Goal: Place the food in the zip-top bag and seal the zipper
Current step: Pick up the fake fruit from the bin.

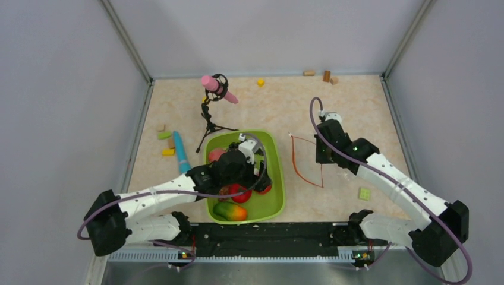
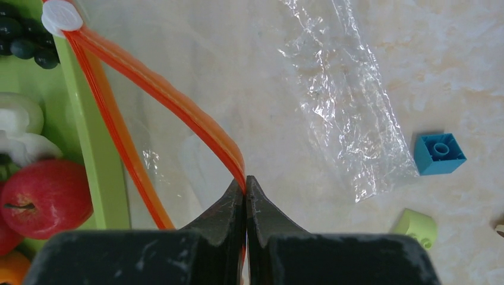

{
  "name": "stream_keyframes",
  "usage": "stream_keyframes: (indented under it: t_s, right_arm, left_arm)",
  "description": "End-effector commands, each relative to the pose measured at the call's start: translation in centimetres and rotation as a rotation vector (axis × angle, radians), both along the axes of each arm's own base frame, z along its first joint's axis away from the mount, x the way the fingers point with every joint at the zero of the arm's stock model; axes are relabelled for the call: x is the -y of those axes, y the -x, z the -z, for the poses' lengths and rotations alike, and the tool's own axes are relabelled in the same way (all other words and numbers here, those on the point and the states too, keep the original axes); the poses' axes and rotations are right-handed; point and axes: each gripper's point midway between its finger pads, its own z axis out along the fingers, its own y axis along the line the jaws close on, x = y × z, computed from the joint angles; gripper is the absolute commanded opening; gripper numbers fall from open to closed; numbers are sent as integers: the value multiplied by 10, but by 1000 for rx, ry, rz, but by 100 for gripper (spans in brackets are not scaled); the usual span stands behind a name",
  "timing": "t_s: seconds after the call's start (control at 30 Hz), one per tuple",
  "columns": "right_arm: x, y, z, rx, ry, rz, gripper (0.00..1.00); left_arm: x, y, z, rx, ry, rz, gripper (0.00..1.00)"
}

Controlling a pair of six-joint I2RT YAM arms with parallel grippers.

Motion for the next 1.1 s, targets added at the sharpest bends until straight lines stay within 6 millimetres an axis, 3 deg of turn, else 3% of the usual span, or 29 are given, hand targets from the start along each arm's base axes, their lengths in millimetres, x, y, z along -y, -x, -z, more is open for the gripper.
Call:
stream_keyframes:
  t_s: [0.0,0.23,0.4,0.67,0.77,1.0,1.07]
  right_arm:
    - [-8,-7,-22,97,-88,-16,0]
    - [-8,-5,-22,107,-98,-22,0]
    - [-6,-4,-20,104,-93,-16,0]
    - [-4,-2,-21,113,-97,-9,0]
    - [-2,-3,-21,120,-87,-2,0]
    - [-2,-3,-19,115,-84,-1,0]
    - [-1,-3,-20,116,-84,0,0]
  left_arm:
    - [4,-9,13,-28,-52,-55,89]
    - [8,-12,40,-67,-115,-82,87]
    - [18,-11,43,-85,-96,-56,81]
    - [31,-10,50,-101,-91,-37,80]
    - [31,-16,55,-102,-120,-68,86]
    - [41,-20,57,-84,-158,-63,89]
    - [41,-21,58,-80,-171,-67,83]
